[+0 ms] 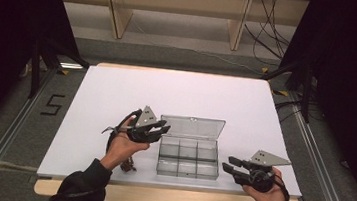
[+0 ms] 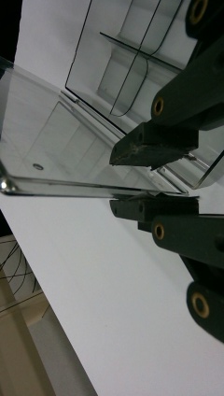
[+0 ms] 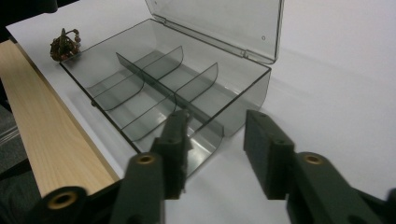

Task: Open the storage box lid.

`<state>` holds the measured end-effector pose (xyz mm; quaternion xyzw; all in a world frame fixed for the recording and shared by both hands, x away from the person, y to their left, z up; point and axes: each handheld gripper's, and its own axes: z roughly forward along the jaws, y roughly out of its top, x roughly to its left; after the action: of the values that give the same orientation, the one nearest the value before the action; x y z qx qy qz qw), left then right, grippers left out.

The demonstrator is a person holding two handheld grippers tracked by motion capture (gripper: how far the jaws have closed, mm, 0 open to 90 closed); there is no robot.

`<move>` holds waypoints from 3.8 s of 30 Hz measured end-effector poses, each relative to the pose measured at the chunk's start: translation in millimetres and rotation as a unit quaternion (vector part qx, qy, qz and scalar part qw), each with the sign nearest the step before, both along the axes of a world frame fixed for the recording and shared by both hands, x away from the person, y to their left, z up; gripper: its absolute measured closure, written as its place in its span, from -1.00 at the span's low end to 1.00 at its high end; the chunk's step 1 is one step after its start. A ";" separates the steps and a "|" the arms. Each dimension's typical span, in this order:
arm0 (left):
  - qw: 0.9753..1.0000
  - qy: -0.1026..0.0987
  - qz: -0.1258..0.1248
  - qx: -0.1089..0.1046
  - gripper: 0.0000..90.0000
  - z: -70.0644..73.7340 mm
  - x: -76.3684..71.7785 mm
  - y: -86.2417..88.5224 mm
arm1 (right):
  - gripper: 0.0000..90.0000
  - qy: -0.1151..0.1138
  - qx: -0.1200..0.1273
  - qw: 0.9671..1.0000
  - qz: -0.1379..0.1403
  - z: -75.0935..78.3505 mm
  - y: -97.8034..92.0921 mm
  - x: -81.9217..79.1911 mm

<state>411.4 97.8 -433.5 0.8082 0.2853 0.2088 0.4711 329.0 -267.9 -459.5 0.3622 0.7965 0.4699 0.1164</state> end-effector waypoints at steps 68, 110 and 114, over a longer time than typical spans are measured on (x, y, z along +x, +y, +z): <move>0.996 0.087 0.003 -0.007 0.37 -29.8 35.9 -1.7 | 0.08 0.012 0.002 1.000 -0.002 -12.9 -2.7 -6.7; 0.987 0.150 0.054 -0.020 0.41 -32.0 41.1 1.6 | 0.06 0.022 0.008 1.000 -0.002 -14.5 -3.3 -6.0; 0.987 0.145 0.060 -0.012 0.39 -28.8 41.0 3.1 | 0.06 0.024 0.013 1.000 -0.003 -14.7 -3.2 -6.1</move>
<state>452.4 100.8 -462.3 0.8055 0.4014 0.1135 0.4209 322.8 -271.1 -474.1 0.3771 0.7919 0.4709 0.0943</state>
